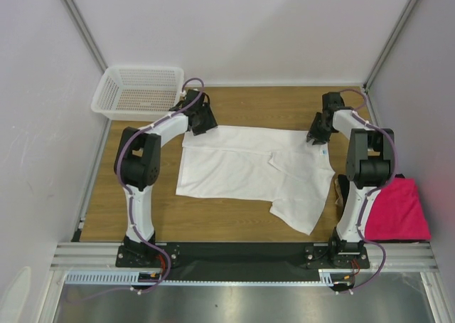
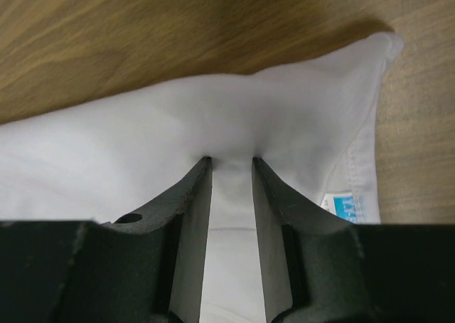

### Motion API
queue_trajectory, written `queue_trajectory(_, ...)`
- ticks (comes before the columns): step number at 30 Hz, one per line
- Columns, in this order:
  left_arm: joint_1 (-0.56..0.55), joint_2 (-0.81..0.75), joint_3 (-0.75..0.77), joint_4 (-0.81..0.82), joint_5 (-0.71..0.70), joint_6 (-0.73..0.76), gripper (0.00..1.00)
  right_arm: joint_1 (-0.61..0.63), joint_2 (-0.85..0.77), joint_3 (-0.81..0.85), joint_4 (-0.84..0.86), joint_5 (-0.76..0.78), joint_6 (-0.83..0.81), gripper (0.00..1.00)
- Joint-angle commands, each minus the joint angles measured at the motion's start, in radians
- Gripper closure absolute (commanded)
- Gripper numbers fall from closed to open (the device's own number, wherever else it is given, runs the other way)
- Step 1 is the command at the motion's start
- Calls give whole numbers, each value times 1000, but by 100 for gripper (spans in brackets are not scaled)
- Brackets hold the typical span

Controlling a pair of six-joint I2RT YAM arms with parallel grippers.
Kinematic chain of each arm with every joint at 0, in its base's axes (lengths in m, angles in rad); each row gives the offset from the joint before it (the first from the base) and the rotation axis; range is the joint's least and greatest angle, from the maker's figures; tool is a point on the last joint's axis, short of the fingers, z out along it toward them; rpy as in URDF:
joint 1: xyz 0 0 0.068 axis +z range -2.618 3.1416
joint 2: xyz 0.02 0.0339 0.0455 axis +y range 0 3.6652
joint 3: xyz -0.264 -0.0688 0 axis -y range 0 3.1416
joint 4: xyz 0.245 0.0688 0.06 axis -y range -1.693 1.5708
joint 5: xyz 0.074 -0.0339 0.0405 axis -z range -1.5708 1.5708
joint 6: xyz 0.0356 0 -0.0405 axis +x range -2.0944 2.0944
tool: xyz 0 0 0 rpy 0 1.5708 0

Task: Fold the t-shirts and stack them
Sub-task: Fold the tshirt

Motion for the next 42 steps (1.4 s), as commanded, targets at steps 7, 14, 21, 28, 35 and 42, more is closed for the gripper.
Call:
queue_trajectory(7,35,100,77,-16,62,-70,43,-1,111,128,28,42,2,66)
queue_trajectory(14,50,196,204,-55,77,-75,43,-6,237,254,18,51,10,66)
queue_trajectory(21,69,327,416,-98,97,-69,42,-33,381,475,-8,51,20,66)
queue_trajectory(28,64,280,516,-12,170,5,39,-42,409,642,-51,-5,11,64)
queue_trajectory(35,38,7,456,-84,110,147,34,-24,210,587,-53,-61,-9,57)
queue_trajectory(42,1,-320,-28,-129,28,74,35,-3,-48,288,-79,-3,20,57)
